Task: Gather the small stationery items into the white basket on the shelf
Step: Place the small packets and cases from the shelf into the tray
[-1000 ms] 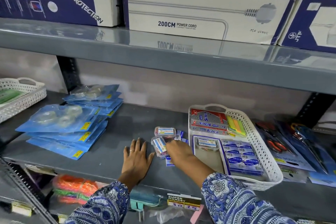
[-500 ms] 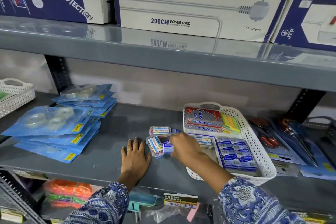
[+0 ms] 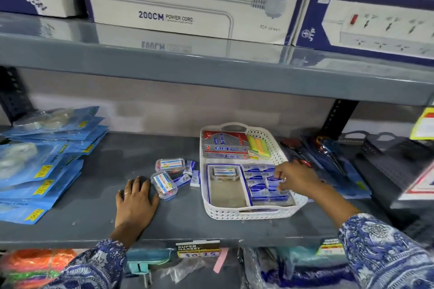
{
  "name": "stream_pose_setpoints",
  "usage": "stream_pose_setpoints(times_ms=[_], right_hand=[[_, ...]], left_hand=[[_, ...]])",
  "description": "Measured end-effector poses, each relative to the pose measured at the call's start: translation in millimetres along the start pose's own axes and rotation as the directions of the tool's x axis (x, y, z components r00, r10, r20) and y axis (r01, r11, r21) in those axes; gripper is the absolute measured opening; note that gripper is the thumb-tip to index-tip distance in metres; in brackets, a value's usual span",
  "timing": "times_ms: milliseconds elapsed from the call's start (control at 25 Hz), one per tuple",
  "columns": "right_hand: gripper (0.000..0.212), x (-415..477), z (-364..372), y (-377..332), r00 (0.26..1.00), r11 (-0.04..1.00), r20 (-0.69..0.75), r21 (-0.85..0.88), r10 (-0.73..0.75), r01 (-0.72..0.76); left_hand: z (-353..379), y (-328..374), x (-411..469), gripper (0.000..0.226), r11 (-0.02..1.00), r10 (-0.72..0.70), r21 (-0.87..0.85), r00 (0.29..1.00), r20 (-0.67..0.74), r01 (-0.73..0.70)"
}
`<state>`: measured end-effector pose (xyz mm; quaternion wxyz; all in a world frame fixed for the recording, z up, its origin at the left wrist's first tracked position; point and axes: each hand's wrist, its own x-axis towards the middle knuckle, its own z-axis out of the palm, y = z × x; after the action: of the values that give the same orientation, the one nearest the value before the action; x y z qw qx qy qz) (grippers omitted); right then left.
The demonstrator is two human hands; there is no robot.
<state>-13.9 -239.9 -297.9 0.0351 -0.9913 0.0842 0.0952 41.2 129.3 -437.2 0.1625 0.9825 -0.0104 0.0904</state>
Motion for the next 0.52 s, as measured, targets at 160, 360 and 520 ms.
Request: stream_pose_setpoints(times_ms=[160,360,520], right_hand=[[0.032,-1,27,2,0.994,0.997,0.099,0.059,-0.054,0.048],[0.025,3,42,-11,0.991,0.99,0.066,0.087,-0.115,0.109],[0.016,2,41,-17,0.987,0.981,0.056,0.133,-0.147,0.139]], left_hand=[[0,0,-1,0.045,1.0,-0.005,-0.009,1.0,-0.019,0.005],[-2,1,0,0.044,1.0,-0.006,-0.007,1.0,-0.019,0.006],[-1,1,1,0.044,1.0,-0.008,-0.015,1.0,-0.013,0.008]])
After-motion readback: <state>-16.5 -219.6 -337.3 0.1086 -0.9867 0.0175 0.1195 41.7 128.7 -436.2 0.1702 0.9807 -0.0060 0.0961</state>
